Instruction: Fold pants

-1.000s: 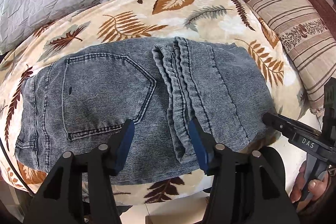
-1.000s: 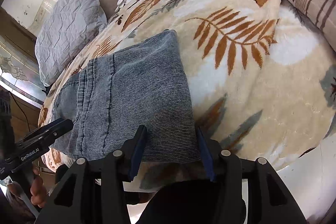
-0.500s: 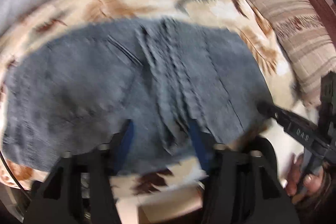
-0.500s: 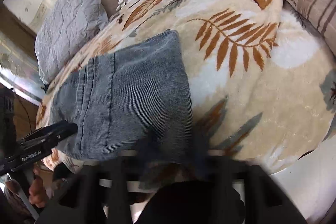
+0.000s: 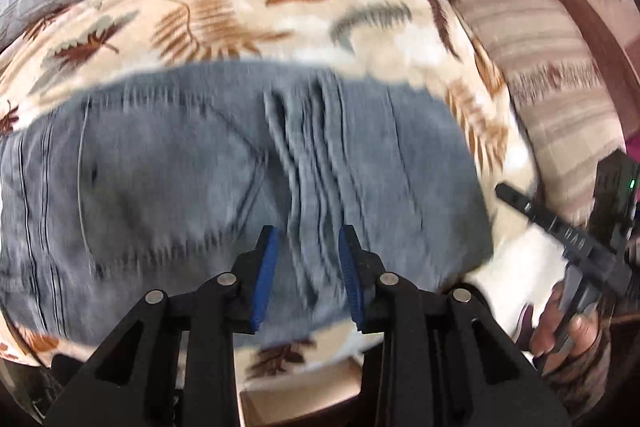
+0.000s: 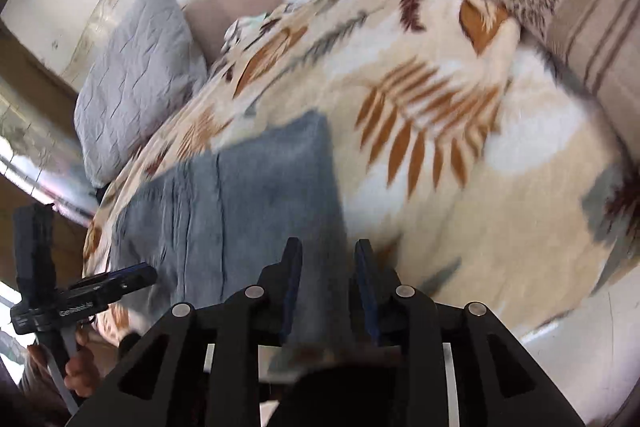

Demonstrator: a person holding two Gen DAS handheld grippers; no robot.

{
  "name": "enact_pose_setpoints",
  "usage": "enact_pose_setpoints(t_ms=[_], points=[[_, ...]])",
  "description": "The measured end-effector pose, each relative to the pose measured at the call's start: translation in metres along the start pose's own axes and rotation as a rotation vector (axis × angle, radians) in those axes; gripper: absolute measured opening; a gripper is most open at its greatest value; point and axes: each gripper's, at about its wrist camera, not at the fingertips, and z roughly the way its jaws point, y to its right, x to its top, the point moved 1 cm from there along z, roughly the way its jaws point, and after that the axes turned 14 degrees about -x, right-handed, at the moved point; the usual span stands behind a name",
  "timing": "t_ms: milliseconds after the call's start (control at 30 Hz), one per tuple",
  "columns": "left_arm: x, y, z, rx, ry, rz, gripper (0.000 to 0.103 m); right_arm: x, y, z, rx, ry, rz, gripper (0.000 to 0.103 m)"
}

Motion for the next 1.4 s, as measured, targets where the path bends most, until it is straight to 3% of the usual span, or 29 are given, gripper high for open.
enact_pose_setpoints(t_ms=[267, 300, 333, 367, 433, 533, 633, 800, 1067, 1267, 1400], points=[[0.054, -0.005, 0.037, 0.057, -0.01, -0.056, 0.044, 0.03, -0.033, 0.057, -0.062, -0.045, -0.051, 0.036], [0.056, -0.006, 0.041, 0.053, -0.021, -0.064, 0.043, 0.033, -0.034, 0.061, -0.067, -0.047, -0.051, 0.032], [0.059, -0.006, 0.044, 0.038, -0.026, -0.063, 0.043, 0.035, -0.036, 0.063, -0.065, -0.048, -0.06, 0.017], [0.06, -0.006, 0.043, 0.035, -0.014, -0.055, 0.043, 0.037, -0.042, 0.062, -0.083, -0.037, -0.094, 0.014], [0.062, -0.006, 0.047, 0.067, 0.018, -0.026, 0.043, 0.039, -0.05, 0.056, -0.127, 0.011, -0.154, 0.014], [0.06, -0.016, 0.064, 0.086, -0.029, -0.048, 0.041, 0.037, -0.05, 0.068, -0.201, -0.006, -0.196, 0.018], [0.057, -0.016, 0.05, 0.062, -0.004, -0.044, 0.041, 0.035, -0.049, 0.062, -0.204, 0.005, -0.181, 0.023], [0.048, -0.03, 0.02, 0.081, 0.051, -0.063, 0.041, 0.032, -0.051, 0.034, -0.222, 0.063, -0.174, 0.026], [0.027, -0.085, -0.046, 0.082, 0.096, -0.158, 0.044, 0.015, -0.081, 0.002, -0.231, 0.131, -0.206, 0.045], [0.015, -0.151, -0.116, 0.133, 0.192, -0.223, 0.061, -0.004, -0.13, -0.008, -0.17, 0.134, -0.276, 0.063], [0.005, -0.205, -0.147, 0.138, 0.216, -0.299, 0.064, -0.032, -0.188, -0.002, -0.092, 0.082, -0.403, 0.063]])
